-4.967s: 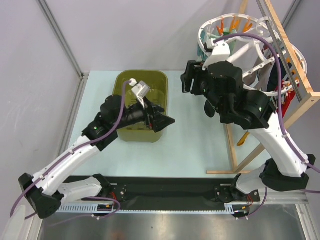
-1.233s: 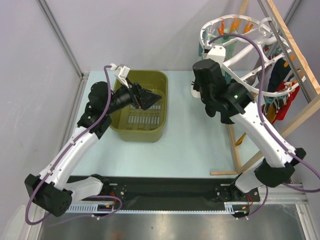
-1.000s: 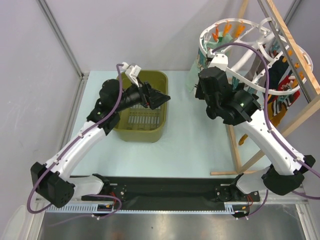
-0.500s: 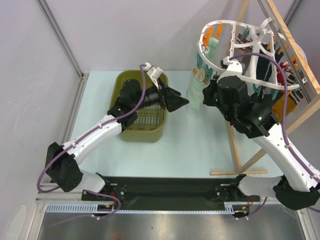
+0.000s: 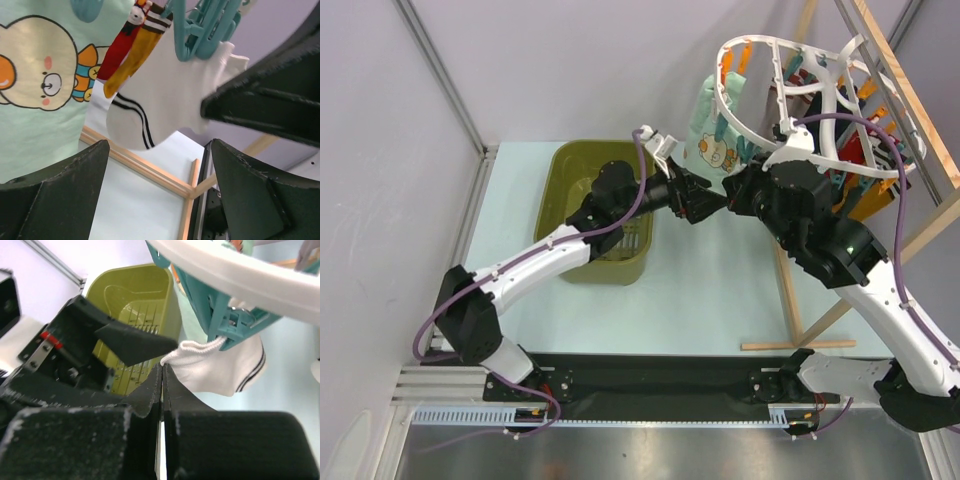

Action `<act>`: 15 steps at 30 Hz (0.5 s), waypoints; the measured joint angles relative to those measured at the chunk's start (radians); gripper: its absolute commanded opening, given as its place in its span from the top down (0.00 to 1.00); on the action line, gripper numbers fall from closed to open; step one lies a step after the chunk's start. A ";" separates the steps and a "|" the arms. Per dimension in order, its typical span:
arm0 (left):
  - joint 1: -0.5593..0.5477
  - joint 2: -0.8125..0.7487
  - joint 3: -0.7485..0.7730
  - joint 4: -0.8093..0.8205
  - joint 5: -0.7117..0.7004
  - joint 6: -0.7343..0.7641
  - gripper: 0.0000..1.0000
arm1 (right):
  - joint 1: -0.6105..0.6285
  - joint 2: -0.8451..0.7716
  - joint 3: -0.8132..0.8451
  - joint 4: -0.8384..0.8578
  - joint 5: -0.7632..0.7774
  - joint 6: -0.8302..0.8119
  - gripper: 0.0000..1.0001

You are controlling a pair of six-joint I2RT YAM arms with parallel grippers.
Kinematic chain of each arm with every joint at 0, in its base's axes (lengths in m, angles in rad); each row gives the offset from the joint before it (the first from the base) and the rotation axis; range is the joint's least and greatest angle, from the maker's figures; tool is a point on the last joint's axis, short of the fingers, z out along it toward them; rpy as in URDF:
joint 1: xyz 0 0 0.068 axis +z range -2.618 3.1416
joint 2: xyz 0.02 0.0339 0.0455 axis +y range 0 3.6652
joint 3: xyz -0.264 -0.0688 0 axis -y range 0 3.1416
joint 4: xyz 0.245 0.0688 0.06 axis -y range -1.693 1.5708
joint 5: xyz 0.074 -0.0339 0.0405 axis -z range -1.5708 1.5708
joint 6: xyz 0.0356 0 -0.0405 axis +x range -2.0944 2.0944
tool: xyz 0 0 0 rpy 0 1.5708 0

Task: Remove the socks clipped to the hanger
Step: Remove the sock from the hanger.

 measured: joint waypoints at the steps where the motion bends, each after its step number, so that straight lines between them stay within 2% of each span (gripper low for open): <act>1: -0.003 0.011 0.008 0.006 -0.005 0.000 0.11 | 0.000 -0.003 -0.006 0.005 -0.003 0.002 1.00; 9: -0.037 0.063 0.042 0.052 -0.013 -0.008 0.13 | 0.000 -0.021 -0.027 0.005 -0.011 0.014 1.00; 12: -0.041 0.082 0.066 0.053 -0.012 -0.012 0.21 | -0.001 -0.026 -0.028 0.014 -0.011 0.021 1.00; 13: -0.041 0.087 0.071 0.054 -0.012 -0.015 0.30 | -0.002 -0.028 -0.028 0.017 -0.011 0.022 1.00; 15: -0.041 0.093 0.077 0.059 -0.013 -0.021 0.42 | -0.002 -0.031 -0.028 0.019 -0.014 0.025 1.00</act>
